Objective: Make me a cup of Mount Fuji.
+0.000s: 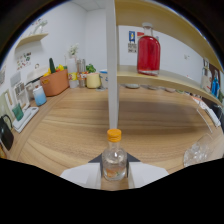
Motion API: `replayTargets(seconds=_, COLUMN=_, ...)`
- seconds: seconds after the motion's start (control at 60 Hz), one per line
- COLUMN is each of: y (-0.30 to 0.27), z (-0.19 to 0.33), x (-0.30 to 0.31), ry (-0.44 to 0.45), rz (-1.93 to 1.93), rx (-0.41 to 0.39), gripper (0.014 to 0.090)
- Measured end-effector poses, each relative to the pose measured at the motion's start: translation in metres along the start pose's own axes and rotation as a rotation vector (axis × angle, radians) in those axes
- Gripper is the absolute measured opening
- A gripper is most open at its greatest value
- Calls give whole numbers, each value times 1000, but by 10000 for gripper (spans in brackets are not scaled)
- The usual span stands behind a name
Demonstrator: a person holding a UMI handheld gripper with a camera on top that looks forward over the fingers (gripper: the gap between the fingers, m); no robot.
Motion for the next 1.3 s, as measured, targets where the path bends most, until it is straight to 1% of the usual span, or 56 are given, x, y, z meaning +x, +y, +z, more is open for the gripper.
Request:
replayTargets(seconds=0.35, y=8, z=-9, x=-4, ry=-36, rz=-11, rx=-4, gripper=371)
replayTargets(seconds=0.4, y=10, z=-11, x=-4, ry=-41, rz=-12, rx=-11, gripper=387)
replayTargets(seconds=0.5, y=14, z=-14, x=-4, ry=-50, rz=-22, rx=-21, gripper=497)
replayTargets(seconds=0.517, y=14, z=-15, x=-4, ry=-55, rz=-22, rx=-21, gripper=538)
replayTargets(seconds=0.583, y=13, z=-20, x=-9, ry=-84, rz=-17, rx=-17, gripper=780)
replayTargets(seconds=0.617, y=10, z=-25, x=-9, ry=-93, rz=-13, rx=-13, gripper=869)
replayTargets(seconds=0.65, y=6, z=-31, x=-7, ry=-93, rz=-9, rx=-6, gripper=845)
replayTargets(seconds=0.75, y=-17, z=-56, x=-1, ry=-96, rz=15, rx=45, gripper=850)
replayTargets(seconds=0.867, y=-43, z=-99, x=10, ry=-112, rz=32, rx=123, gripper=849)
replayTargets(seconds=1.017, y=-57, z=-150, x=54, ry=-67, rz=34, rx=204, gripper=852)
replayTargets(seconds=1.15, y=-52, z=-184, x=103, ry=-10, rz=42, rx=244, gripper=852)
replayTargets(seconds=1.3, y=-33, z=-199, x=164, ry=60, rz=49, rx=213, gripper=847)
